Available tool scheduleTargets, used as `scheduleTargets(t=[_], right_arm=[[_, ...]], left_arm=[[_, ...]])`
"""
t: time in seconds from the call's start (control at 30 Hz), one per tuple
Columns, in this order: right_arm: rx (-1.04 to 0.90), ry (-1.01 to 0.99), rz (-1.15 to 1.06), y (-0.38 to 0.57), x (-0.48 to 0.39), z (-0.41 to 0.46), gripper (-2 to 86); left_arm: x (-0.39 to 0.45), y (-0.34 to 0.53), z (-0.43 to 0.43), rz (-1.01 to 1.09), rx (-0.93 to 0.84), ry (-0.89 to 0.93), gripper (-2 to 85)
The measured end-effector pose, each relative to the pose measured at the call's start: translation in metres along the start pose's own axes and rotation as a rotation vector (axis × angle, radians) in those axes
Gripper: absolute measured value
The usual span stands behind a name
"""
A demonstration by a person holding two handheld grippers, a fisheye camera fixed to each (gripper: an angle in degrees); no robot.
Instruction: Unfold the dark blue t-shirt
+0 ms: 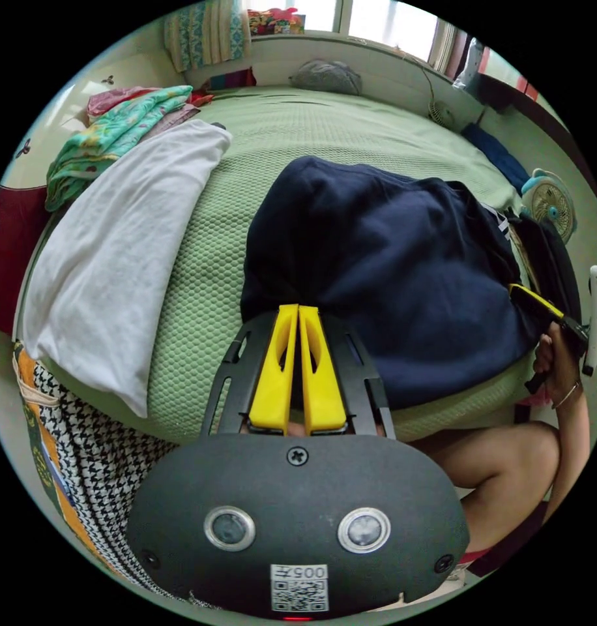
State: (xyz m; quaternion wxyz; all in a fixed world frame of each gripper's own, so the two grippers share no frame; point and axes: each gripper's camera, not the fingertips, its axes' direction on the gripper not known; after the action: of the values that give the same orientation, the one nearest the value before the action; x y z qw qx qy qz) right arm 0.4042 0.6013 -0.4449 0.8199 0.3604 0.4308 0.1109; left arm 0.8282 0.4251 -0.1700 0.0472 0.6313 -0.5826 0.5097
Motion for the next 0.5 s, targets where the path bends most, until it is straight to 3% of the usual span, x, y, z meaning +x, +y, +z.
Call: scheduleTargets(t=[0.3,0.5], right_arm=[[-0.017,-0.089,0.035,0.007,0.007,-0.016,-1.5],[0.053,-0.124,0.065,0.025,0.013,-0.042,-0.9]], left_arm=[[-0.004,0.003,-0.018,-0.002,-0.021,0.018,-0.7],[-0.01,0.019,-0.048,-0.068,0.083,0.013,-0.6]])
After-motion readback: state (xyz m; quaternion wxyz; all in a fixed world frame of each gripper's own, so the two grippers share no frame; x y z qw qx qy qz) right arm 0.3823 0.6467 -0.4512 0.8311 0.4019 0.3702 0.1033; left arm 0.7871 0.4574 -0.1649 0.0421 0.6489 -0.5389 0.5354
